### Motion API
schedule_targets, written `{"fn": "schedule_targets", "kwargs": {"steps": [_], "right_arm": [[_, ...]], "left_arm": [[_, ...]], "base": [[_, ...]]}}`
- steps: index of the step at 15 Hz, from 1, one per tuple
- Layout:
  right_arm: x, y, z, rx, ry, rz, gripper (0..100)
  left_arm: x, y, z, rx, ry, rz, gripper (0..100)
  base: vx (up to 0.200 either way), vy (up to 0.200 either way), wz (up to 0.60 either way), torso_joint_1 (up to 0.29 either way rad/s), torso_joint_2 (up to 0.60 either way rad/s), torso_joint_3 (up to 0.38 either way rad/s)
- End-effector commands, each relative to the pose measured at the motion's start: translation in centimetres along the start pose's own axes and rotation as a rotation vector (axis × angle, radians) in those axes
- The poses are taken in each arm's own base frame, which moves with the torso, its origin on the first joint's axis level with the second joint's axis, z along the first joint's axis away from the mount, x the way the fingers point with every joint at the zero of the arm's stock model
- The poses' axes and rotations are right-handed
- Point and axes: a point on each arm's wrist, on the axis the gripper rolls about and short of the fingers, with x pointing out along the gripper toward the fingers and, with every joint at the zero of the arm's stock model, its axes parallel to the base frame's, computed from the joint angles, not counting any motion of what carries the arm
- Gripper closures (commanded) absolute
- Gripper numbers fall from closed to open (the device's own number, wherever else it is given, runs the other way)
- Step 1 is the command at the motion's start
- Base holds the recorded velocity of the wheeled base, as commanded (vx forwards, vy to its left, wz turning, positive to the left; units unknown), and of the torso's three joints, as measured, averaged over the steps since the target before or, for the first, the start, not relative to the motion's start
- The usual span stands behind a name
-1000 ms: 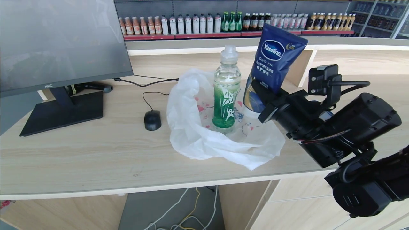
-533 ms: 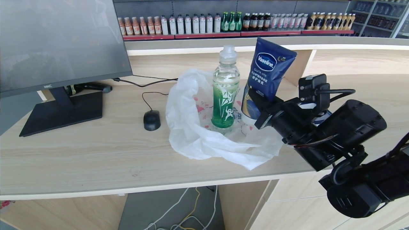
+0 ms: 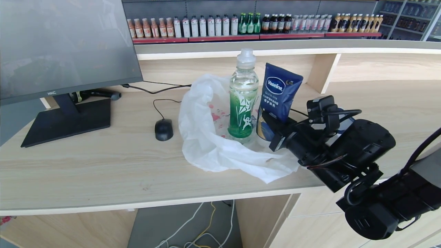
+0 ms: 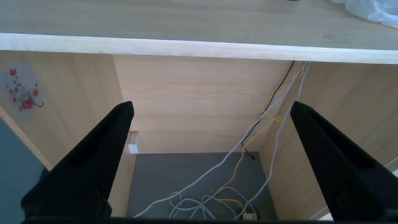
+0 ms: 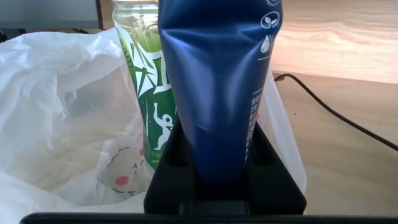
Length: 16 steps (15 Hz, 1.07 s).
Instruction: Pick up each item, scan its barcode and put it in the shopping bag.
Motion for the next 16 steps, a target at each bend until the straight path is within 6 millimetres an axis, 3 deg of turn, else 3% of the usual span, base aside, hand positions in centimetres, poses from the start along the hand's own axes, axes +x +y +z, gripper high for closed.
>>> {"fn": "schedule_targets", "kwargs": {"steps": [1, 7, 16], "right_arm": [[0.1, 0.1, -0.7, 0.002, 0.020, 0.005, 100], [-0.7, 0.2, -2.1, 0.002, 0.080, 0.011, 100], [-0.4, 0.1, -2.2, 0.003, 0.077, 0.009, 100]], "left_arm": [[0.0, 0.0, 0.0, 0.000, 0.000, -0.002, 0], [0.0, 0.0, 0.0, 0.000, 0.000, 0.000, 0], [0.0, 0.0, 0.0, 0.000, 0.000, 0.000, 0]], "base": [[0.000, 0.000, 0.00, 0.000, 0.00, 0.000], [0.000, 0.000, 0.00, 0.000, 0.00, 0.000], [0.000, 0.000, 0.00, 0.000, 0.00, 0.000]]}}
